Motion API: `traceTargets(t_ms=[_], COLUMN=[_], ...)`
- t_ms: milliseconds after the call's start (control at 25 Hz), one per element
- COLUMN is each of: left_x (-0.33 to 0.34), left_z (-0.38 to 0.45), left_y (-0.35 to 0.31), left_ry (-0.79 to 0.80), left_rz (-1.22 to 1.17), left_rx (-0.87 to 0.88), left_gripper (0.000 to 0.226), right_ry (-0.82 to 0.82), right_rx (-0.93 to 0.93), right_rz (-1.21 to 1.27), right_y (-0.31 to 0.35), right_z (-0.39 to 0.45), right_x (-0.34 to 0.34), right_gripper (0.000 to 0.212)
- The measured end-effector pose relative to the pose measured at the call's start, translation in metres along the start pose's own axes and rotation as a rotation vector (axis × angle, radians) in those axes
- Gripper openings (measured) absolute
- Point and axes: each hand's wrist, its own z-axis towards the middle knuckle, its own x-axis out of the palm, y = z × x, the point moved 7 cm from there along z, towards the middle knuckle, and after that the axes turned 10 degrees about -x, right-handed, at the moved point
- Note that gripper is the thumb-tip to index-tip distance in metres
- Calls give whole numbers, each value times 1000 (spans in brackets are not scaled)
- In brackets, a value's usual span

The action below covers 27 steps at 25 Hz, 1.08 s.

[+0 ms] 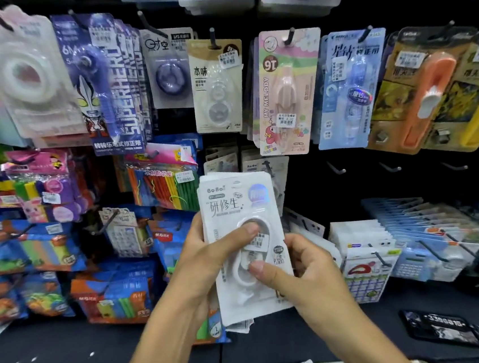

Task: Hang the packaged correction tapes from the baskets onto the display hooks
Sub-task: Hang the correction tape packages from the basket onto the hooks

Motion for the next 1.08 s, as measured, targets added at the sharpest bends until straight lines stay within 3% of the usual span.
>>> traceTargets(t_ms=[200,440,560,680,960,1080], left_x=[-1,-22,-37,-40,-33,-33], left_z=[2,-3,-11,-12,-8,-4], left_y=[-2,-13,-28,-33,-32,-33], left_ry=[11,-121,-177,-188,-161,-144], left_rz=[-31,4,-5,-17,-17,-22], left_rx=[-10,75,177,226,233,240], left_gripper=[93,70,67,61,57,52], right_ry=[-138,-264,-314,-285,-434,-422], right_rx=[79,133,193,189,99,129], right_rz=[253,197,81,-34,-85,-124], right_y=[8,0,-7,-14,-7,-7], right_z=[13,12,8,15,24,23], right_x=[-15,-36,-54,-55,-54,-57], right_gripper=[36,46,36,11,14,14])
